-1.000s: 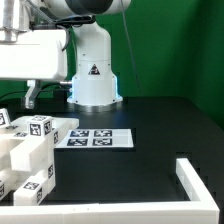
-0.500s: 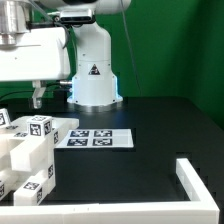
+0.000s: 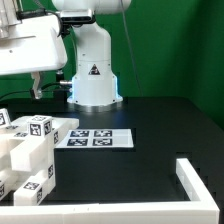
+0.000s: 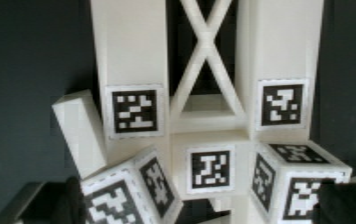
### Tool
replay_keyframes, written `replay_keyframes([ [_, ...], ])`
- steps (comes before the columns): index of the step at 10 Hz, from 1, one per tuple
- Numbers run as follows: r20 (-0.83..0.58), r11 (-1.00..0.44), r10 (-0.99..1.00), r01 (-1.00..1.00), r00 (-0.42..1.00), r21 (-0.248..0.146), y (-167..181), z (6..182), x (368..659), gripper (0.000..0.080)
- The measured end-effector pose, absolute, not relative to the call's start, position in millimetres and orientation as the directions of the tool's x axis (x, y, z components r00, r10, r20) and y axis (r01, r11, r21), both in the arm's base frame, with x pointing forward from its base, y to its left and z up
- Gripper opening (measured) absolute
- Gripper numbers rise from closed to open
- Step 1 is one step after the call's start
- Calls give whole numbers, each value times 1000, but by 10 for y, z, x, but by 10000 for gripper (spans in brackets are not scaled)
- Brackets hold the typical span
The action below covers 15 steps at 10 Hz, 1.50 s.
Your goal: Assemble chair
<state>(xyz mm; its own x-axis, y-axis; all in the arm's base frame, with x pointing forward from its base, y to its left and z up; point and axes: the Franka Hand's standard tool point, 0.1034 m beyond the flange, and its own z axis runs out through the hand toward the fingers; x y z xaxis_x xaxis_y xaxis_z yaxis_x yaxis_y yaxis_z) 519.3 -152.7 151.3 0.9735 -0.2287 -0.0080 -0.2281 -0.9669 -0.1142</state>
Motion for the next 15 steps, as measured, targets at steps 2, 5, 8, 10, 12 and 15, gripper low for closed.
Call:
replay_keyframes([
  [2, 66, -992, 114, 118, 991, -50, -1670, 1522, 5225, 649],
  [5, 78, -915, 401, 403, 913, -10, -1787, 1583, 5262, 649],
  [8, 61, -915, 403, 404, 913, -3, -1812, 1511, 5262, 649],
  [10, 38, -923, 385, 385, 922, 4, -1838, 1423, 5292, 649],
  [12, 19, -933, 360, 360, 933, 12, -1893, 1350, 5302, 649],
  [15, 7, -954, 299, 299, 954, 7, -1811, 1276, 5319, 649],
])
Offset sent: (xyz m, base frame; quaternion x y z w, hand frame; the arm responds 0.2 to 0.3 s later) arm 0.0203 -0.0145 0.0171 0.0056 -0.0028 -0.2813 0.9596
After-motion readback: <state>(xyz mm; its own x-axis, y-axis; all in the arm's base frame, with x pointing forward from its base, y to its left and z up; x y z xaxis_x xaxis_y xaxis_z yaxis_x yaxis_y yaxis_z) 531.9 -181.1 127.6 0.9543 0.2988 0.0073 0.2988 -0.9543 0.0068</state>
